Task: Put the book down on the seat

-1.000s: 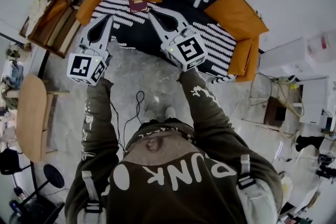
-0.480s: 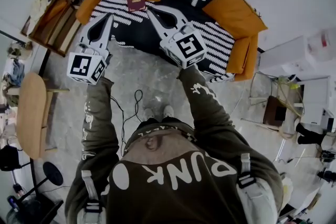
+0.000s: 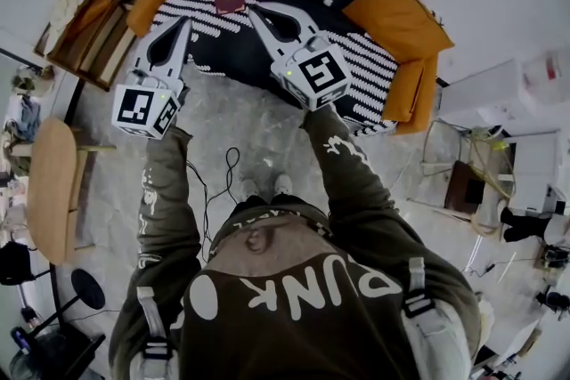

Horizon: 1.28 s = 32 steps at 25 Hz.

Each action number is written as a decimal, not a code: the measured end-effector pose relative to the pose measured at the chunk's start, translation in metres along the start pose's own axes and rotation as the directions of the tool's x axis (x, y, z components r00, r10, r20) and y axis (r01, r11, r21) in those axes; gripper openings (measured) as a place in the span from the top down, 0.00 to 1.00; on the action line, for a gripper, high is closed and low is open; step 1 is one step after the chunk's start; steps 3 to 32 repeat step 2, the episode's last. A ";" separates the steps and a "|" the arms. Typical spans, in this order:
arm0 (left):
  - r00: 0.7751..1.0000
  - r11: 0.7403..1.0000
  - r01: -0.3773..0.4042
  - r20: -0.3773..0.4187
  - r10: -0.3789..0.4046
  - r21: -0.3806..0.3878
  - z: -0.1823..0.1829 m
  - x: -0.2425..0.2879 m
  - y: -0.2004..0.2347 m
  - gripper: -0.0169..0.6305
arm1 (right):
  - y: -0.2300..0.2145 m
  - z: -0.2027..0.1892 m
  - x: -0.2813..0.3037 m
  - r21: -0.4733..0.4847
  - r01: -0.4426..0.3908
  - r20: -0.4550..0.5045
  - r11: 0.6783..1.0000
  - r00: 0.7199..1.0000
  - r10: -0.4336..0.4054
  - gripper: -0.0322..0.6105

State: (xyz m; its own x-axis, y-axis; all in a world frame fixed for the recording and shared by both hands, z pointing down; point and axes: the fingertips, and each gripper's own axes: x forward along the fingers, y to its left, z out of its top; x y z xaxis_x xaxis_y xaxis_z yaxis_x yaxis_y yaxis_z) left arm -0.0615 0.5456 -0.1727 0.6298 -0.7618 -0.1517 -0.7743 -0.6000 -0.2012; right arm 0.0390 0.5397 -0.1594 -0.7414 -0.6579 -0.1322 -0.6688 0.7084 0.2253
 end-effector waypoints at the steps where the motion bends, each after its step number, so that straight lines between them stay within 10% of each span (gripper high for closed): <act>1: 1.000 1.000 -0.002 0.002 0.002 0.002 0.000 -0.001 0.000 0.97 | 0.001 0.000 -0.001 0.000 -0.001 0.001 1.000 1.000 0.001 0.94; 32: 1.000 1.000 -0.004 0.004 0.004 0.005 -0.001 -0.001 -0.001 0.97 | 0.001 -0.001 -0.001 0.001 -0.001 0.002 1.000 1.000 0.001 0.94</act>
